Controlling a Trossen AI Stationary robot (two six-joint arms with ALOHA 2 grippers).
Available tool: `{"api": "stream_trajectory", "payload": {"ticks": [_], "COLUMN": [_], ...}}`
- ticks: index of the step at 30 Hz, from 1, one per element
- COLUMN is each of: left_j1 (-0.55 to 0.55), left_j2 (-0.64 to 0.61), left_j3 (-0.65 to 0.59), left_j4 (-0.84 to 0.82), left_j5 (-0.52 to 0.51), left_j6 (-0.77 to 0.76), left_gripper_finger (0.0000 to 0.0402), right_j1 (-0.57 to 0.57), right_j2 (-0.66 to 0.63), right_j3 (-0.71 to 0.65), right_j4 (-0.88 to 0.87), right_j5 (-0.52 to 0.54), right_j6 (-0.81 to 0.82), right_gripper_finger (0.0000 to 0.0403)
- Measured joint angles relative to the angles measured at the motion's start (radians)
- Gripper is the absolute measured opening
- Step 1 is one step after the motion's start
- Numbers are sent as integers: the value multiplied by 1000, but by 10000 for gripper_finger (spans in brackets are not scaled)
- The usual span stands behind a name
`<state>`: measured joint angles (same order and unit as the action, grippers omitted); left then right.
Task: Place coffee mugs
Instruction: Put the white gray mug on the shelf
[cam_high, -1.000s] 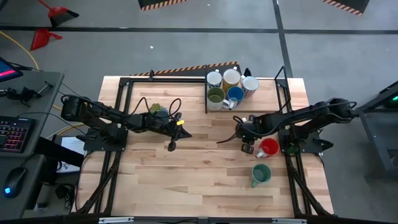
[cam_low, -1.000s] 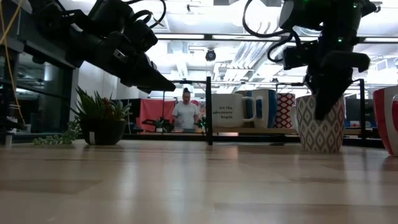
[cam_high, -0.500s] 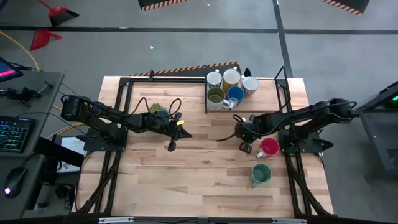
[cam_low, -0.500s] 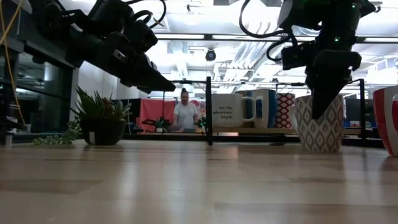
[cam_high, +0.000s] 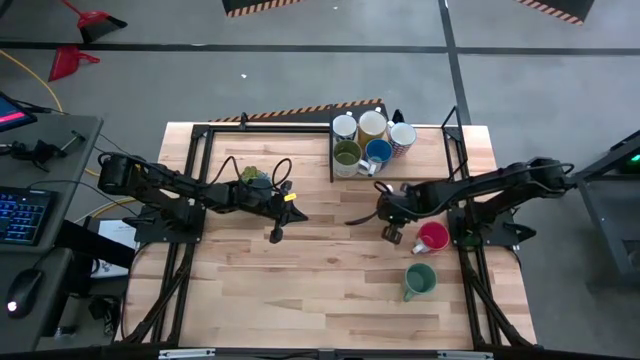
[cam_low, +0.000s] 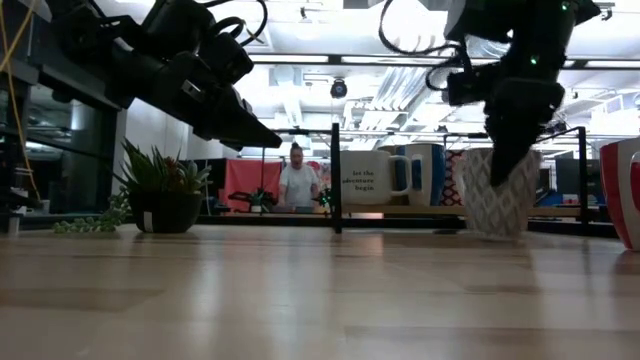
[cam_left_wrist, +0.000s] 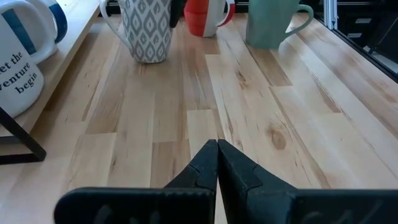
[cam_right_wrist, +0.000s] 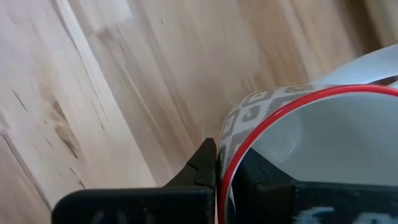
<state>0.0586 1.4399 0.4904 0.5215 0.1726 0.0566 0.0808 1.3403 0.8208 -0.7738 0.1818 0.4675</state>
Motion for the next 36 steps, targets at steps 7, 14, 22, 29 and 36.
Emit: {"api": "stream_trajectory", "payload": {"ticks": [7, 14, 22, 29, 36], "left_j1": [0, 0, 0, 0, 0], "left_j2": [0, 0, 0, 0, 0], "left_j3": [0, 0, 0, 0, 0], "left_j4": [-1, -1, -8, -8, -7], "left_j5": [0, 0, 0, 0, 0], "left_j6": [16, 19, 42, 53, 51], "left_gripper_finger": [0, 0, 0, 0, 0], "right_j1": [15, 17, -105, -424, -700], "right_j2": [0, -11, -178, -227, -160], "right_j3": [178, 382, 404, 402, 402], "right_j4": [-214, -536, -635, -537, -444], "right_j5": [129, 270, 365, 256, 149], "right_j6": [-21, 33, 105, -107, -365], "right_gripper_finger": [1, 1, 0, 0, 0]}}
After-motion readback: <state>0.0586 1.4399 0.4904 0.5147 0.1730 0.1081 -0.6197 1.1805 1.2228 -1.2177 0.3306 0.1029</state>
